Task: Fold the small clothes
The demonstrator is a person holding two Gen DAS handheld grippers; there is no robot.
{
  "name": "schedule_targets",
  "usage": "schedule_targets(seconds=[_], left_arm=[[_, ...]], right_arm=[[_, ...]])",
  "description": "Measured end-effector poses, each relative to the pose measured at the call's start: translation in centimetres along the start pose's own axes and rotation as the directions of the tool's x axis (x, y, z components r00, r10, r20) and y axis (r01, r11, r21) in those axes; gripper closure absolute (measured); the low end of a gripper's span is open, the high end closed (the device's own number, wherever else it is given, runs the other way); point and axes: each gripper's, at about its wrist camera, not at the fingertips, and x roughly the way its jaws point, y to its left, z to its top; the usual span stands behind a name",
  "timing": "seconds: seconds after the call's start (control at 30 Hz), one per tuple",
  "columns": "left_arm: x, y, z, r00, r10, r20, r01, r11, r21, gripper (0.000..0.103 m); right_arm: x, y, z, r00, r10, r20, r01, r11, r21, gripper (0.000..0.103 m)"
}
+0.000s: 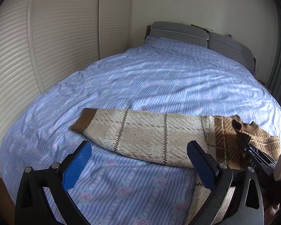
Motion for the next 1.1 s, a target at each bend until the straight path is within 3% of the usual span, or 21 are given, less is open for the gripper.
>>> schedule_targets(seconds=[0.33,0.4,0.47,0.6,0.83,0.97,1.1], left_arm=[[0.7,-1.2,-0.8,1.000,-0.028,-0.006,0.028,0.999,0.030,0.000],[0.6,-1.7,-0.9,0.999,-0.035,-0.004,0.036,0.999,0.040,0.000],[0.6,-2.3,-0.9,0.998,-0.060,-0.003,0.060,0.997,0.043,0.000],[0.7,-4.6,-1.1,0.993,-0.122,-0.007,0.122,0.990,0.072,0.000],[1.7,-10.7,-2.0,0.978,-0.209,-0.027,0.210,0.965,0.158,0.000],[3.4,-13.5,-2.7,0.959,-0.268,-0.089,0.280,0.946,0.166,0.018],[5.1,-15.3,-3.1,0.953,-0.279,-0.120,0.296,0.941,0.164,0.029]], right_arm=[[2.5,1.0,-1.4,0.996,0.021,-0.090,-0.024,0.999,-0.033,0.086],[1.8,1.1,-1.5,0.997,0.026,-0.078,-0.029,0.999,-0.041,0.062],[0.4,1.1,-1.6,0.999,0.018,-0.044,-0.020,0.999,-0.046,0.045],[-3.4,-0.9,-1.9,0.999,0.014,0.031,-0.014,1.000,-0.021,0.044],[-10.3,-10.2,-3.2,0.976,-0.207,0.066,0.198,0.972,0.125,0.044],[-12.6,-15.2,-4.4,0.962,-0.272,0.036,0.259,0.942,0.214,0.044],[-13.2,-18.1,-5.5,0.944,-0.328,0.015,0.313,0.913,0.263,0.044]])
